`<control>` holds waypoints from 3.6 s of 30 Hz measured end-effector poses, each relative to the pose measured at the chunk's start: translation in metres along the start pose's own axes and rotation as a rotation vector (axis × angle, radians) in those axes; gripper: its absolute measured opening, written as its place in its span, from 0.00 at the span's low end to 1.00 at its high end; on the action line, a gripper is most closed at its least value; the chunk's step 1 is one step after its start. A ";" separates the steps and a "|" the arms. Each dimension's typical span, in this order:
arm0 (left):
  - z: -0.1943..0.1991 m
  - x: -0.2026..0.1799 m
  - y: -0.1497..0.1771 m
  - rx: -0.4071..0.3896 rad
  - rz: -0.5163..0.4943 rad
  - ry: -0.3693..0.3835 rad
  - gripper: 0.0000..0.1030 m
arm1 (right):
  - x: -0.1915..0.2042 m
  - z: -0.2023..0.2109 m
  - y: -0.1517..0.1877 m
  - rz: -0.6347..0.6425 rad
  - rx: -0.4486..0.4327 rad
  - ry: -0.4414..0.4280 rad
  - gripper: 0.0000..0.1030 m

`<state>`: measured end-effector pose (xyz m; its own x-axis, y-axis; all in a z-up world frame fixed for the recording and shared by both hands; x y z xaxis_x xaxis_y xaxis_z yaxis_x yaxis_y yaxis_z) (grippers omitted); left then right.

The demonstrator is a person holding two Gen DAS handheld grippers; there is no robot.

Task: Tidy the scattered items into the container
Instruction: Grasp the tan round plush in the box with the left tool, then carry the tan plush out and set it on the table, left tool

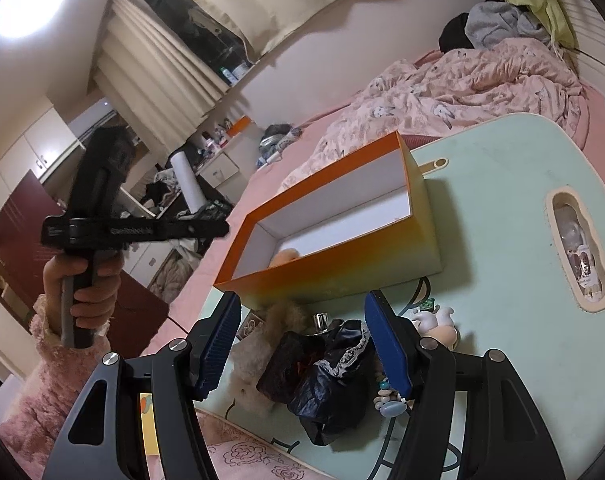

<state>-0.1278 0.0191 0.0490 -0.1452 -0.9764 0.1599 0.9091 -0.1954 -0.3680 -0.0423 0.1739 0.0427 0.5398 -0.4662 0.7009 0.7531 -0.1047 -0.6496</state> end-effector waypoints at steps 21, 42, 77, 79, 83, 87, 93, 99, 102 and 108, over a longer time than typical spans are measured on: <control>-0.086 -0.021 0.014 0.270 0.049 0.039 0.34 | 0.001 -0.001 0.001 -0.008 -0.009 -0.002 0.62; 0.037 -0.046 0.091 -0.217 0.073 0.160 0.33 | -0.001 0.006 -0.002 -0.021 -0.040 0.017 0.63; -0.029 0.041 0.068 -0.337 0.605 0.296 0.78 | -0.085 -0.021 -0.082 -0.254 -0.028 -0.041 0.66; -0.034 0.034 0.056 -0.332 0.594 0.298 0.79 | -0.083 -0.027 -0.071 -0.249 -0.022 -0.034 0.68; -0.042 0.035 0.030 -0.353 0.560 0.207 0.79 | -0.076 -0.027 -0.058 -0.206 -0.031 0.011 0.71; -0.045 0.028 0.019 -0.351 0.530 0.220 0.79 | -0.079 -0.023 -0.059 -0.188 -0.050 0.044 0.74; -0.021 0.044 0.030 -0.436 0.567 0.128 0.79 | -0.065 -0.008 -0.066 -0.083 -0.099 0.135 0.74; 0.037 0.030 0.067 -0.535 0.471 -0.009 0.80 | -0.003 0.005 -0.037 0.166 -0.037 0.238 0.74; 0.044 0.012 0.100 -0.512 0.392 -0.036 0.80 | 0.011 0.008 0.001 0.202 0.032 0.281 0.74; 0.025 -0.007 0.165 -0.417 0.315 -0.095 0.80 | -0.007 0.023 0.061 0.198 0.171 0.441 0.74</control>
<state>0.0326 -0.0043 0.0105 0.1639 -0.9848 0.0579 0.6674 0.0675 -0.7417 0.0088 0.1913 0.0050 0.4962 -0.7925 0.3545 0.7232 0.1513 -0.6739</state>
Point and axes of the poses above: each gripper's, at about its wrist camera, not at the fingertips, and z roughly against the way its jaws point, x to its left, y to its underside, the point moved 9 cm from there along -z, roughly the way its jaws point, and after that the axes turned 15 degrees about -y, right-handed, at the moved point
